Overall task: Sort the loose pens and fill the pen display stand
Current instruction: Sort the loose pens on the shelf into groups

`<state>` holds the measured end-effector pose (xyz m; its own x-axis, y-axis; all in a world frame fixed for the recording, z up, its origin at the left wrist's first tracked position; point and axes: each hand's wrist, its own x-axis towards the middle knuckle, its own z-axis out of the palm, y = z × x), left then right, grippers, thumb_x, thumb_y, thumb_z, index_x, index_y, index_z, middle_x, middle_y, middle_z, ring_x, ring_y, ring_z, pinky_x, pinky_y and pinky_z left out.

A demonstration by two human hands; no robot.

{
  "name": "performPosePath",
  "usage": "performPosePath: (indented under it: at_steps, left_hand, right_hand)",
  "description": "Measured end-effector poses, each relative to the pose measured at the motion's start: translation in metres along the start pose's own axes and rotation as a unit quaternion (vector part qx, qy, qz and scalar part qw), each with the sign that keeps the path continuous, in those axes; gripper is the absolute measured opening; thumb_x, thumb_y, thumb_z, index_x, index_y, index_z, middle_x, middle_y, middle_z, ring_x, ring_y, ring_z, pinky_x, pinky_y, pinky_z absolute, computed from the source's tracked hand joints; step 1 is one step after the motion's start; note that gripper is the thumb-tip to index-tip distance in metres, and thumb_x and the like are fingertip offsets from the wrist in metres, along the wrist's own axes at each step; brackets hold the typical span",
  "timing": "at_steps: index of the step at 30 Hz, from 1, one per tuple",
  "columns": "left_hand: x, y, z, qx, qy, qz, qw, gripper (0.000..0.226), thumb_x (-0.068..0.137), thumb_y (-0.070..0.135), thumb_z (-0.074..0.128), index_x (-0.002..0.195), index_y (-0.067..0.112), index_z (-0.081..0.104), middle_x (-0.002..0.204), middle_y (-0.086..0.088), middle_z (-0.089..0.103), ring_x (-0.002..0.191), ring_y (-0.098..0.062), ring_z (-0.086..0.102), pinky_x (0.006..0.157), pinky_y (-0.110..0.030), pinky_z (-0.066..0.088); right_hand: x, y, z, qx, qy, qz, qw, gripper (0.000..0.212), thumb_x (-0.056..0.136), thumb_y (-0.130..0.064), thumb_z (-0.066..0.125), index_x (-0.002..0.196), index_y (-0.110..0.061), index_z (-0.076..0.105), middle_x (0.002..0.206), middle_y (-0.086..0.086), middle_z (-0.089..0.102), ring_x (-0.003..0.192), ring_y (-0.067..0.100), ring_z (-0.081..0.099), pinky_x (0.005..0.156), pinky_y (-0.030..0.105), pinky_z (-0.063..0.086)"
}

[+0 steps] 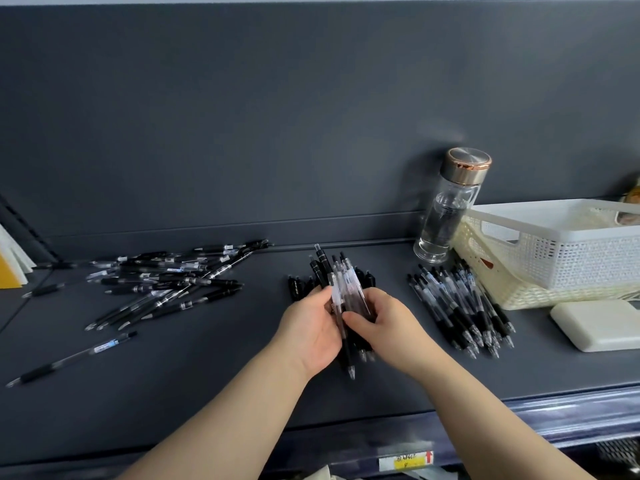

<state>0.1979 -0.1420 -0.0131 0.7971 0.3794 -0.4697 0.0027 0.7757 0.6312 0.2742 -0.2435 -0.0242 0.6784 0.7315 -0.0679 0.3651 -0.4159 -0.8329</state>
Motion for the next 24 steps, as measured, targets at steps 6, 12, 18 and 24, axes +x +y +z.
performPosePath:
  at_steps: [6, 12, 18, 24]
  left_hand:
    - [0.004, -0.010, 0.014, -0.018, 0.013, 0.027, 0.999, 0.024, 0.099, 0.008, 0.041, 0.114, 0.003, 0.058, 0.097, -0.015, 0.065, 0.085, -0.026, 0.065, 0.069, -0.034, 0.055]
    - [0.005, -0.022, 0.031, 0.005, 0.020, 0.020, 1.000, 0.024, 0.099, 0.011, 0.043, 0.118, 0.008, 0.057, 0.105, -0.015, 0.068, 0.086, -0.027, 0.066, 0.071, -0.037, 0.055]
    - [0.014, -0.036, 0.052, 0.070, 0.039, 0.030, 0.996, 0.014, 0.098, 0.014, 0.047, 0.106, 0.010, 0.058, 0.100, -0.013, 0.068, 0.083, -0.028, 0.066, 0.075, -0.041, 0.054]
    - [0.020, -0.042, 0.057, 0.210, 0.038, 0.052, 0.976, 0.013, 0.099, 0.013, 0.045, 0.101, 0.011, 0.057, 0.085, -0.008, 0.064, 0.075, -0.023, 0.067, 0.073, -0.038, 0.052]
  right_hand:
    - [-0.003, 0.000, -0.007, -0.004, -0.006, -0.002, 1.000, 0.021, 0.081, -0.029, 0.066, 0.095, -0.018, 0.056, 0.076, -0.005, 0.061, 0.065, 0.008, 0.053, 0.058, 0.020, 0.042]
    - [-0.006, 0.010, -0.021, 0.019, 0.019, 0.036, 0.999, 0.013, 0.077, -0.023, 0.062, 0.083, -0.014, 0.055, 0.067, -0.006, 0.054, 0.057, 0.009, 0.048, 0.053, 0.020, 0.038]
    - [-0.009, 0.021, -0.056, 0.031, 0.077, 0.047, 0.995, 0.016, 0.077, -0.018, 0.065, 0.087, -0.006, 0.061, 0.068, 0.001, 0.060, 0.062, 0.018, 0.054, 0.057, 0.026, 0.042]
    - [0.002, 0.046, -0.110, -0.172, 0.130, 0.075, 0.974, 0.019, 0.080, -0.022, 0.060, 0.070, -0.013, 0.046, 0.063, -0.003, 0.048, 0.061, 0.015, 0.046, 0.051, 0.028, 0.031]
